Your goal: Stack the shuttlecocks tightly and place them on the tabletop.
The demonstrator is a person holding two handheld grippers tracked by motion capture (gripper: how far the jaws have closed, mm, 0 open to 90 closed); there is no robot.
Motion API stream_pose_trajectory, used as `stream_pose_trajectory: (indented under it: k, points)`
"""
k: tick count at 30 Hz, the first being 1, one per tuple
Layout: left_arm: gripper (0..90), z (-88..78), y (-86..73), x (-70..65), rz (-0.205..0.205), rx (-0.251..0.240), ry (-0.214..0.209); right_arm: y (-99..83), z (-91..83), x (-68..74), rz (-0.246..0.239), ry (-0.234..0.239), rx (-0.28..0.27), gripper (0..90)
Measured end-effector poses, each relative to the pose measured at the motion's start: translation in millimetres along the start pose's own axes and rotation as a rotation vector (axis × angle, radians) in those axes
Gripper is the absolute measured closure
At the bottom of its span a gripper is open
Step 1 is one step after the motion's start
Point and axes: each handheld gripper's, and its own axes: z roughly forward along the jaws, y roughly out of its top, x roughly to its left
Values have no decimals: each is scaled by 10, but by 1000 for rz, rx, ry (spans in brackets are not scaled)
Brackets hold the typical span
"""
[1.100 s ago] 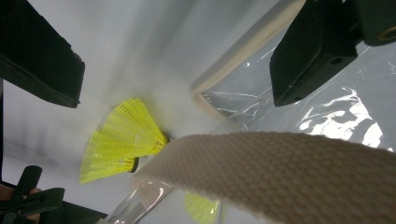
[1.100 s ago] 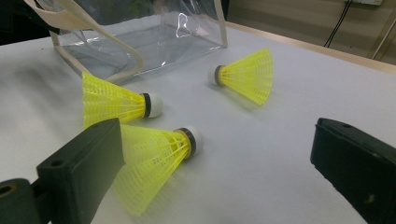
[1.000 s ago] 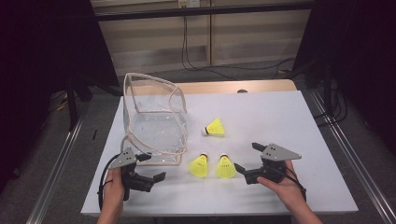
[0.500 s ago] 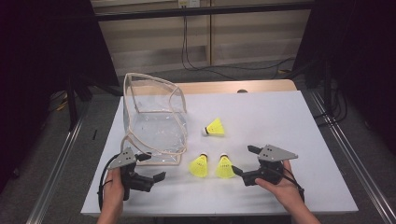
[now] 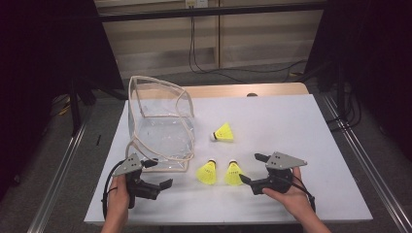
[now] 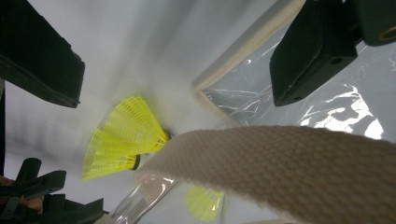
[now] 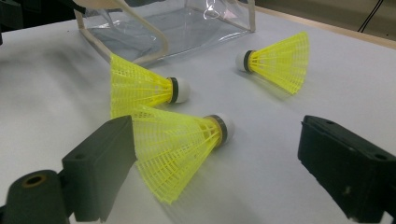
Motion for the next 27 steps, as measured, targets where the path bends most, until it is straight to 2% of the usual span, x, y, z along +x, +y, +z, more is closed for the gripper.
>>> stream_pose_trajectory:
  k: [8,19,27]
  points:
    - [34,-3,1,-1,-4,-5,5,-8,22,23,-11,7,16,129]
    - [34,3,3,-5,-1,-4,4,-16,32,20,-34,-5,38,238]
    - [34,0,5,-2,3,-4,8,-15,14,-6,-38,-24,34,324]
